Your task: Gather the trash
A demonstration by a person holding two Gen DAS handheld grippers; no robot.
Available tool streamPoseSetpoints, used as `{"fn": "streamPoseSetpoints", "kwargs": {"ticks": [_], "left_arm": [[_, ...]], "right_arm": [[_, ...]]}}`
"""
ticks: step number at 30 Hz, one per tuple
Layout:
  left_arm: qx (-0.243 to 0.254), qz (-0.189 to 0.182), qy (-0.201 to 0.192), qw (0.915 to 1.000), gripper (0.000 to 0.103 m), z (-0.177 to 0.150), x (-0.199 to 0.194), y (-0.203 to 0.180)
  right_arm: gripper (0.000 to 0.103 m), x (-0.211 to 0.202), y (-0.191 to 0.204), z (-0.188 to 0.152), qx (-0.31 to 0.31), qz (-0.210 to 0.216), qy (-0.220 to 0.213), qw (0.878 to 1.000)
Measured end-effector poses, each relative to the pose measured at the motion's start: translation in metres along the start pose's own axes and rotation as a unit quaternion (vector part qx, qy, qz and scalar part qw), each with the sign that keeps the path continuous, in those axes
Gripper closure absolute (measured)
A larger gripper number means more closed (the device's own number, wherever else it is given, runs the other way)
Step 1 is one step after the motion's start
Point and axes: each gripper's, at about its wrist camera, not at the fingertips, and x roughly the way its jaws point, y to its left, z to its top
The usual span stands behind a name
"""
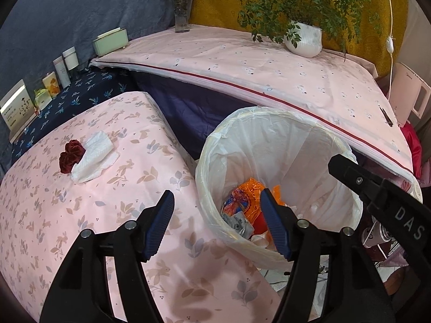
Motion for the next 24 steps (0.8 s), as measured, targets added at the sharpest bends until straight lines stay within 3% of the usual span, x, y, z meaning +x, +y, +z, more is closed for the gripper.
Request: {"fn": "streamPoseSetpoints", "kwargs": {"ticks": [8,24], "left_arm": [[-0.016,0.006,0.000,0.9999,0.040,-0.005,-0.006,0.015],[-0.057,0.021,0.001,0.9981,0.036,-0.019,-0.018,0.058]], "right_arm": [[0.075,-0.005,0.011,-0.006,-0.011,-0.001,-0.002,1.000],[0.072,-0.008,0.047,-0.022,-0.046,0.005,0.010,0.999]]}}
